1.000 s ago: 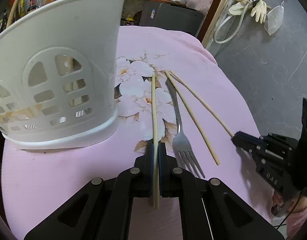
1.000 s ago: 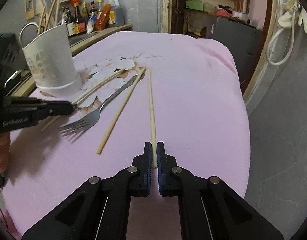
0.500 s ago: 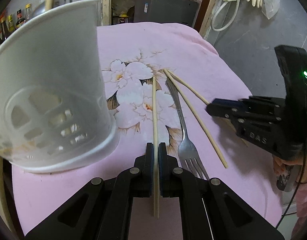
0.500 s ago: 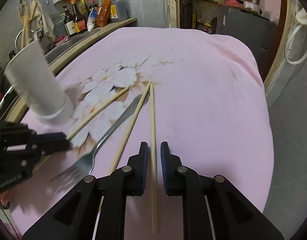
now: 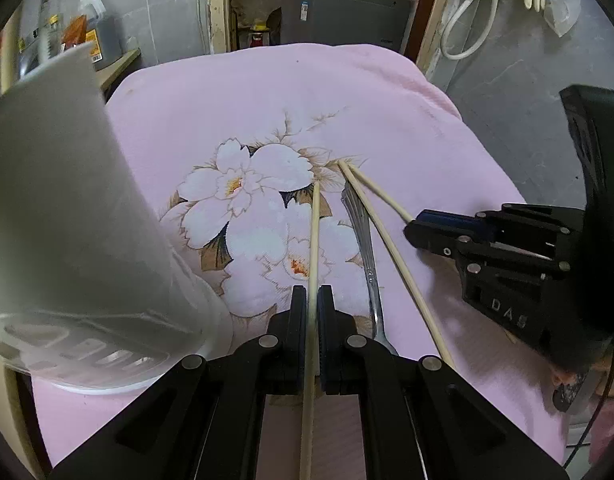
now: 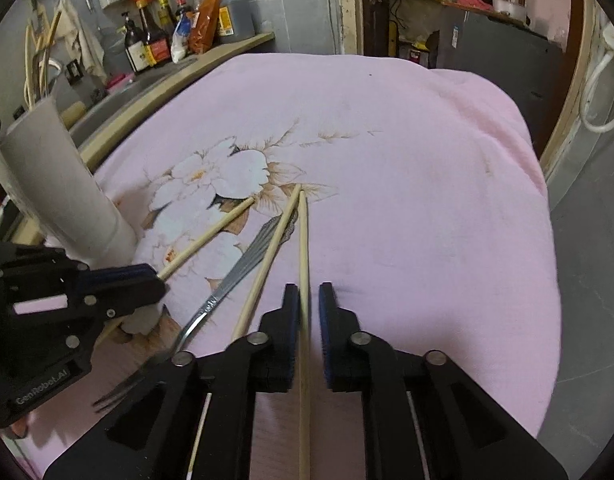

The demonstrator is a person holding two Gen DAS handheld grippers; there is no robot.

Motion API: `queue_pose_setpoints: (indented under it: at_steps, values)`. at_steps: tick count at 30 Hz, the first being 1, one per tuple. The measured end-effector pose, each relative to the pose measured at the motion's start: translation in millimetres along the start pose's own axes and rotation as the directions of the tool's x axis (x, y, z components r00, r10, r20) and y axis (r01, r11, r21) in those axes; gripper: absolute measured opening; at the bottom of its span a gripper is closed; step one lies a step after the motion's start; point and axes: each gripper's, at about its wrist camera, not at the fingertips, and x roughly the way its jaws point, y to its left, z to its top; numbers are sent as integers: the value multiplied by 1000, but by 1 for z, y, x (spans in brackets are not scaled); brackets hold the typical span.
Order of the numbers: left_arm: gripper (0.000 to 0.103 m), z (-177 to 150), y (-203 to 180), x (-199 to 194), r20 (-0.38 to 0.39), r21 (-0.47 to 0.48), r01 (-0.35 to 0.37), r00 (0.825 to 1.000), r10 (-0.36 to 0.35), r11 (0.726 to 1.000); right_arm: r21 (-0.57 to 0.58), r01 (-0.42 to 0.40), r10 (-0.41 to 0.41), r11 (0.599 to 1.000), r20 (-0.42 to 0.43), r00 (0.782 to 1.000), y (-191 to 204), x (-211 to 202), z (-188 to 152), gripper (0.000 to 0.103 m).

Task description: Organize utensils

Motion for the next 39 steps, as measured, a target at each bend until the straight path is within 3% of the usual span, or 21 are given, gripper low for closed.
queue_pose_setpoints:
  at_steps: [5, 10, 12, 14, 16, 19, 22, 24, 26, 32, 36, 39]
  values:
    - [3, 0, 0, 0, 6, -22, 27, 1000, -27, 999, 68, -36, 35, 997, 3, 999, -4, -5, -3, 3]
    - [3, -9, 4, -14, 94, -60, 89, 992, -83, 994, 126, -79, 67, 989, 98, 993, -10, -23, -18, 3]
    - [3, -14, 4, -24, 140, -61, 113, 985, -104, 992, 115, -61, 43, 992, 153, 987, -6, -34, -24, 3]
    - [3, -20, 3, -37, 224, -49, 140, 966, -126, 989, 113, -57, 32, 992, 216, 976, -2, -46, -31, 3]
    - [3, -24, 2, -47, 296, -34, 147, 946, -130, 989, 104, -47, 13, 994, 305, 952, 6, -61, -39, 3]
    - [3, -31, 2, -67, 420, -18, 182, 894, -158, 983, 83, -18, -20, 996, 439, 898, 17, -85, -46, 3]
    - [3, -34, 3, -89, 543, -6, 192, 825, -159, 981, 78, -7, -36, 997, 541, 840, 26, -103, -49, 3]
    - [3, -37, 6, -105, 605, 0, 175, 784, -139, 985, 75, -3, -43, 997, 615, 788, 33, -115, -48, 3]
    - [3, -35, 11, -124, 673, 1, 156, 731, -116, 988, 74, -3, -48, 997, 674, 737, 39, -126, -44, 3]
    - [3, -19, 29, -160, 787, -26, 146, 614, -69, 989, 52, -27, -28, 998, 822, 569, 59, -157, -27, 3]
    - [3, -18, 52, -179, 845, -45, 137, 534, -36, 990, 27, -67, 9, 997, 875, 484, 73, -167, -8, 3]
    - [3, -18, 69, -194, 879, -55, 140, 476, -19, 989, 5, -111, 44, 994, 898, 438, 81, -168, 2, 3]
